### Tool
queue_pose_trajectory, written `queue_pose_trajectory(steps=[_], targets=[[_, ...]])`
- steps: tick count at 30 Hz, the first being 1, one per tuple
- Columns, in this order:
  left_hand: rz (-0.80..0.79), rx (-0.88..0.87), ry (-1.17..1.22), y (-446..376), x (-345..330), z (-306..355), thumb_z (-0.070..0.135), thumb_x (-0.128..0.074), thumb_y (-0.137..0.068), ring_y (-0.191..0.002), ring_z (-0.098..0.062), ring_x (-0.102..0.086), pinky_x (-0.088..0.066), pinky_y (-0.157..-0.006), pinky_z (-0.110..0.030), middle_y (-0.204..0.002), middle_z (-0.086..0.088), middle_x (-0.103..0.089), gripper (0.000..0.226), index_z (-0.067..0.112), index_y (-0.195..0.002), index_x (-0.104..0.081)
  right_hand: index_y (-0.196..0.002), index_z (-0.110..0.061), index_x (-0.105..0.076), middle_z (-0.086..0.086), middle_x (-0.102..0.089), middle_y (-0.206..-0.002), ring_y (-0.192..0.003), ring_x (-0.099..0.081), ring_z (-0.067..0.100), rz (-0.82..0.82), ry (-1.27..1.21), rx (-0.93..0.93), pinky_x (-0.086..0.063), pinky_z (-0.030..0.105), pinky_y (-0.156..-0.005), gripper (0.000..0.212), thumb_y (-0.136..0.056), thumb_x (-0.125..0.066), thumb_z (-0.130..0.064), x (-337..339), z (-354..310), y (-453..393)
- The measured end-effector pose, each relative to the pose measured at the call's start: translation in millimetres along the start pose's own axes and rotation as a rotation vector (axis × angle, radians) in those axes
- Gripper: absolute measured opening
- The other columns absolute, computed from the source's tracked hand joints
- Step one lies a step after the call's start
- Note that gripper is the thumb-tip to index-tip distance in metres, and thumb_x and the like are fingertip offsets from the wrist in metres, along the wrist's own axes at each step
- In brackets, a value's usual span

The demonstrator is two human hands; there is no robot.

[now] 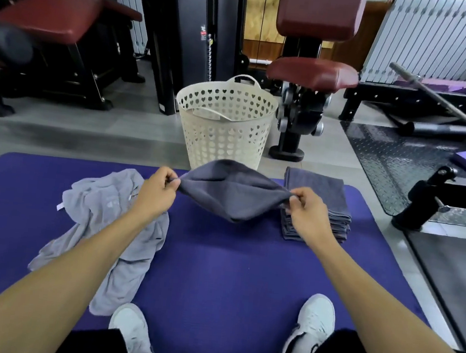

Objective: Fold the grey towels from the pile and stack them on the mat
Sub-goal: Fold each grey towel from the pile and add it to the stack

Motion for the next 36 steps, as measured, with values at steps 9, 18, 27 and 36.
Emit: queue_pose_trajectory(steps=[9,18,27,36], targets=[[-0.147,0.211,0.038,121,-51,-107,0.009,-0.052,-0.099,-0.069,-0.018,-0.05,-0.036,-0.064,-0.031,-0.073,0.002,-0.056,0.017,0.016,-0.083,-0.051,-0.097,-0.014,-0.06,0.007,-0.072,-0.089,-0.084,-0.067,0.025,-0.215,0.232,-0.128,-0.045,0.029,-0.069,0.011,-0.099,-0.051,-0.009,-32,103,99],[-0.49,0.17,-0.143,159,-71,-141,0.01,-0.064,-0.09,-0.073,-0.016,-0.057,-0.039,-0.07,-0.028,-0.073,0.005,-0.061,0.028,0.028,-0.072,-0.052,-0.107,-0.009,-0.064,0.009,-0.068,-0.101,-0.092,-0.062,0.029,-0.613,0.577,-0.103,-0.048,0.031,-0.075,0.02,-0.094,-0.049,-0.009,-57,130,134],[-0.642,0.205,-0.265,157,-70,-157,0.01,-0.066,-0.088,-0.079,-0.015,-0.063,-0.046,-0.078,-0.027,-0.078,0.008,-0.066,0.023,0.027,-0.073,-0.061,-0.081,-0.017,-0.067,-0.005,-0.066,-0.084,-0.083,-0.06,0.014,-0.718,0.527,-0.183,-0.045,0.017,-0.075,0.017,-0.087,-0.055,-0.006,-66,134,124],[-0.689,0.166,-0.279,76,-71,-144,0.017,-0.063,-0.091,-0.081,-0.013,-0.062,-0.047,-0.077,-0.026,-0.084,0.006,-0.068,0.013,0.023,-0.079,-0.065,-0.071,-0.025,-0.063,-0.01,-0.064,-0.072,-0.069,-0.063,0.008,-0.684,0.267,-0.097,-0.044,0.009,-0.06,0.024,-0.089,-0.061,-0.009,-121,80,63]])
Point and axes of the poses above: each hand's wrist, its own y-axis away from the middle knuckle, its own x-axis out of the back of the hand, z = x × y, the point moved 3 cm from there along -y, towards the middle knuckle
